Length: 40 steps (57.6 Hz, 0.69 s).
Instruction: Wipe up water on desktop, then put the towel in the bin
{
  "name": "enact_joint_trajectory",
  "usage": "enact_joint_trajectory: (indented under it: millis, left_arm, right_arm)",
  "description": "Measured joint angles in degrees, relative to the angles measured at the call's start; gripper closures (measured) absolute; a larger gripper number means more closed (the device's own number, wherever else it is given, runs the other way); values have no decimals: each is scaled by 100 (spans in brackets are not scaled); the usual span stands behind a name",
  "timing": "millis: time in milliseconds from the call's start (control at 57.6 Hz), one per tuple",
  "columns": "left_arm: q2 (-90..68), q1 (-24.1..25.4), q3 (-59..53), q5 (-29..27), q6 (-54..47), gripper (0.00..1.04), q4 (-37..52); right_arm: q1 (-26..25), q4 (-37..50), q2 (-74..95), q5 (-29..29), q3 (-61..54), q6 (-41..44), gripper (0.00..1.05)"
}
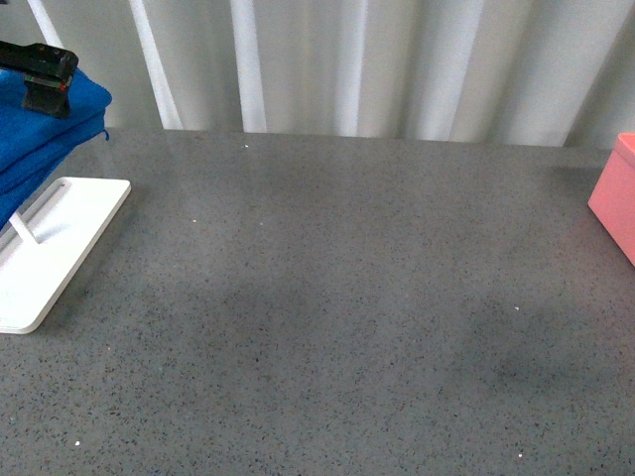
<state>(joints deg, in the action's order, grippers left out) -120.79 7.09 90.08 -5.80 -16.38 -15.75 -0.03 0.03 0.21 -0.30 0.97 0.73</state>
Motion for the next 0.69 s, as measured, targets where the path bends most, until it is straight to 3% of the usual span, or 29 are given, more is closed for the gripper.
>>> enact_joint_trajectory:
  millis: [156, 694]
  left_arm:
    - [-11, -11, -101, -20, -83, 7, 85]
    - [17, -46, -258, -122, -208, 95, 225]
  right_arm:
    - [0, 0, 0, 0, 0, 0, 7]
    - [0, 0, 0, 0, 0, 0, 7]
